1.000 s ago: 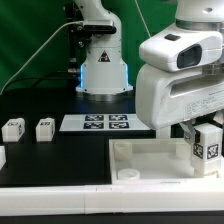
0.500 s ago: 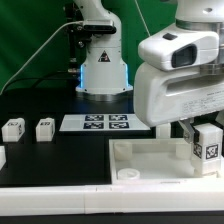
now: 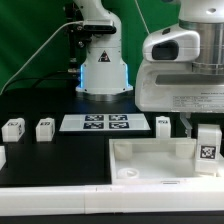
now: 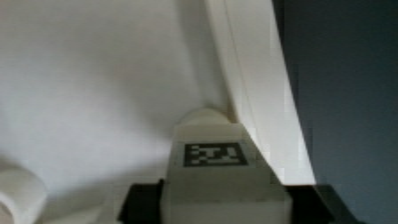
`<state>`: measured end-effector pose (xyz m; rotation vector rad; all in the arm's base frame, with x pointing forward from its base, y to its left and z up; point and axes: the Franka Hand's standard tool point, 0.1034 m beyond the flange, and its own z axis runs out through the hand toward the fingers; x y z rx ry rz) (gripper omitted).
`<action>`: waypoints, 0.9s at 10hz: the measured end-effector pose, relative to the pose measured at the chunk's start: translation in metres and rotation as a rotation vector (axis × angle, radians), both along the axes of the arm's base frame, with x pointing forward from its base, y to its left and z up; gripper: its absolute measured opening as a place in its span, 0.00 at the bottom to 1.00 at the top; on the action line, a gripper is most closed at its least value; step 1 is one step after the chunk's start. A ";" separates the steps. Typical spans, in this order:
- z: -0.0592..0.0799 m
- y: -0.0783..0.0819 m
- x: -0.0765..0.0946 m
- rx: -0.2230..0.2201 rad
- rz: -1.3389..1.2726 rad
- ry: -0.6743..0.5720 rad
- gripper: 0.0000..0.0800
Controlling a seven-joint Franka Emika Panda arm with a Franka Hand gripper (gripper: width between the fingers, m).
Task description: Assemble one leg
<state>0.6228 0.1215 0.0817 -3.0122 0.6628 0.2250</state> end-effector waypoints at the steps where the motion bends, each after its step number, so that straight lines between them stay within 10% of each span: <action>1: 0.000 0.001 0.000 -0.014 -0.106 0.009 0.37; 9: -0.001 0.006 -0.001 -0.083 -0.713 0.056 0.37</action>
Offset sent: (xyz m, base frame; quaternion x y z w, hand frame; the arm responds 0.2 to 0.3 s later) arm -0.0026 -0.0004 -0.0019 -0.0032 0.0054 0.3244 0.9459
